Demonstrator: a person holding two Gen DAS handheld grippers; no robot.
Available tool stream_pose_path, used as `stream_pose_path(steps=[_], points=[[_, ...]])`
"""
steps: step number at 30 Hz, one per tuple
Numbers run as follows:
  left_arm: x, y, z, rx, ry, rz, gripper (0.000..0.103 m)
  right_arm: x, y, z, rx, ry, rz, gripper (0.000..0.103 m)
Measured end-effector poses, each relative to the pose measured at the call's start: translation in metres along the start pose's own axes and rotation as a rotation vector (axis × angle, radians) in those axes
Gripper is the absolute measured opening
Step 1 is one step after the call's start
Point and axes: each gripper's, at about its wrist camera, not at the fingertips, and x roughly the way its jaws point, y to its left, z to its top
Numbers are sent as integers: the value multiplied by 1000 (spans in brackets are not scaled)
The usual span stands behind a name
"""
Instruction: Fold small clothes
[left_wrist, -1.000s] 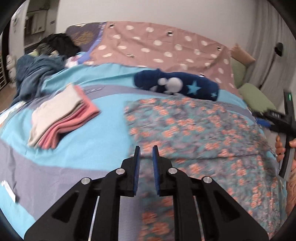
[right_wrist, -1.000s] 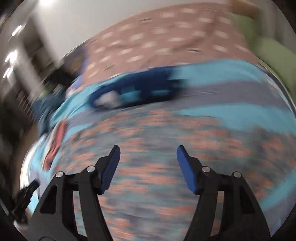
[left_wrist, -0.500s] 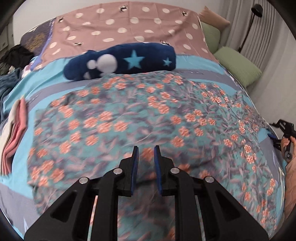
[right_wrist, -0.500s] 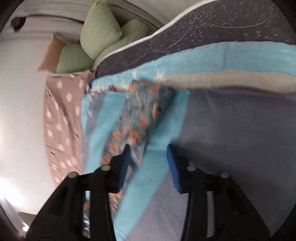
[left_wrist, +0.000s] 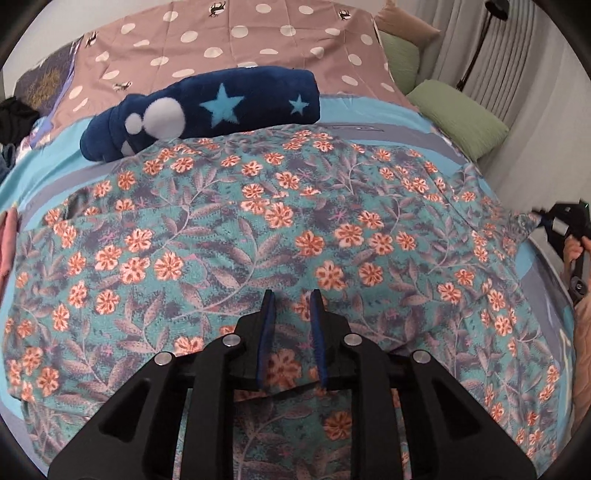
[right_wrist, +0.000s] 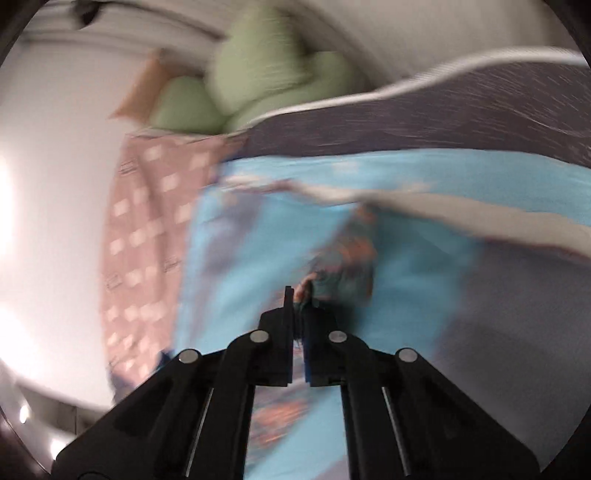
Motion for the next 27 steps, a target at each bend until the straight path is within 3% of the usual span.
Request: stream_pose_path(steps=[4,7,10,14,17,20,25,27], points=[[1,2,1,-23,-9,-15,25,-9,97,-49,-206,97,217,4],[-1,0,0,-16,-22,-18,27,-15,185,-129,-467,203,360,4],[-7,5,0,-43,-27,-42,27,-9,230,-216,-678,344,430,4],[-23,22,0,-102,-41,-126,28,8,235,-314,-891,507,380,4],[-35,39,0,-163,-59,-244,33,20,220,-351,-997,547,305,4],[-35,46,1,-226,-51,-321,48,28,205,-365,-1040,572,243,4],[-25,44,8,-315,-16,-446,51,26,199,-374,-1081,556,220,4],[-18,39,15,-328,12,-473,57,23,200,-380,-1112,531,221,4]])
